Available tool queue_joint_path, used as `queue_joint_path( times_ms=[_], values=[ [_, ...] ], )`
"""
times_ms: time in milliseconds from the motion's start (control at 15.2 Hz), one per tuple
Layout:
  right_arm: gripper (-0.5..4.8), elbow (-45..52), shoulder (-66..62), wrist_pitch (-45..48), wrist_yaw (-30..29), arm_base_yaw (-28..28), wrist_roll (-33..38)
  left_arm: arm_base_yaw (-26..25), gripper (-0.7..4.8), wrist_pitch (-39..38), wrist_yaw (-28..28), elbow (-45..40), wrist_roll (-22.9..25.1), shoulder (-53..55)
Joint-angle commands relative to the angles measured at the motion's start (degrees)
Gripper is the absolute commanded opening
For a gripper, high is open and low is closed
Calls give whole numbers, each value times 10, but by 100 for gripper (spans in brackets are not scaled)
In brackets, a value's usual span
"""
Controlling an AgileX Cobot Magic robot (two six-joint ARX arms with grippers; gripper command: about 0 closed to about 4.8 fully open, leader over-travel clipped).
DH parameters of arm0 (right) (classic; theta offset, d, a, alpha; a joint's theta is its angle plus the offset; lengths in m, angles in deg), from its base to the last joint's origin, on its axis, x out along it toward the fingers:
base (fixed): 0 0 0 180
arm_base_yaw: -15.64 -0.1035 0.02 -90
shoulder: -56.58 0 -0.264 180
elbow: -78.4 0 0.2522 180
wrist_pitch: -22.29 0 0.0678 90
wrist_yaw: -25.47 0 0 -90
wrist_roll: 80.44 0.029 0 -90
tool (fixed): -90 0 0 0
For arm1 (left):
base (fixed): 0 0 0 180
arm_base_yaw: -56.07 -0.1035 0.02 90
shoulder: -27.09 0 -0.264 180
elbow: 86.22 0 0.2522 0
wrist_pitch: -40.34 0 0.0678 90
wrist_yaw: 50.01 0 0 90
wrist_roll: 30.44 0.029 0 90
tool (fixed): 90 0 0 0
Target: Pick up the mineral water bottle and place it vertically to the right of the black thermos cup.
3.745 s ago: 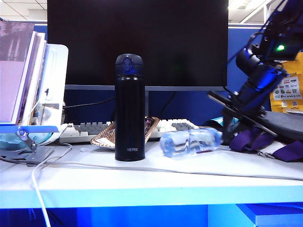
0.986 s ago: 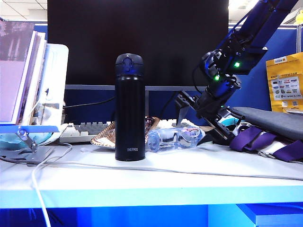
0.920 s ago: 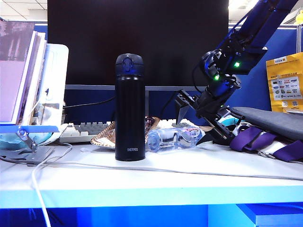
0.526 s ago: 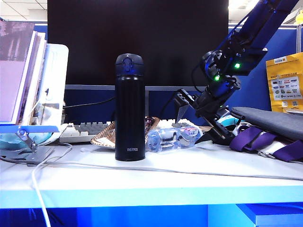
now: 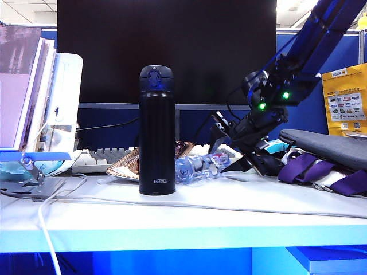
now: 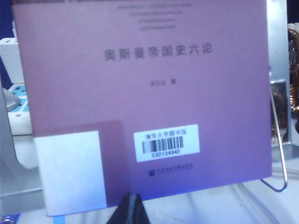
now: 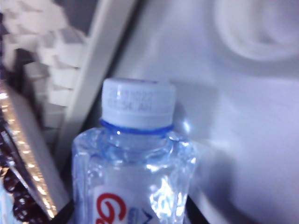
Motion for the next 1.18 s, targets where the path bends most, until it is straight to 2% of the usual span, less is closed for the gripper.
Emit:
queue_joint_path(
  times_ms=[66,329,394,788,1183],
  values=[
    [251,-8,4,64,-16,-2,-29,-1,-5,-7,-2,0,0,-2],
    [252,-42,11,59,-16,-2,-157,-1,-5,-7,-2,0,0,-2],
    [252,-57,17,54,-16,-2,-208,-1,-5,-7,-2,0,0,-2],
    [252,-61,80,25,-11,0,-405,-1,-5,-7,-2,0,0,-2],
    [252,-61,229,23,2,0,-507,-1,-5,-7,-2,0,0,-2]
  ],
)
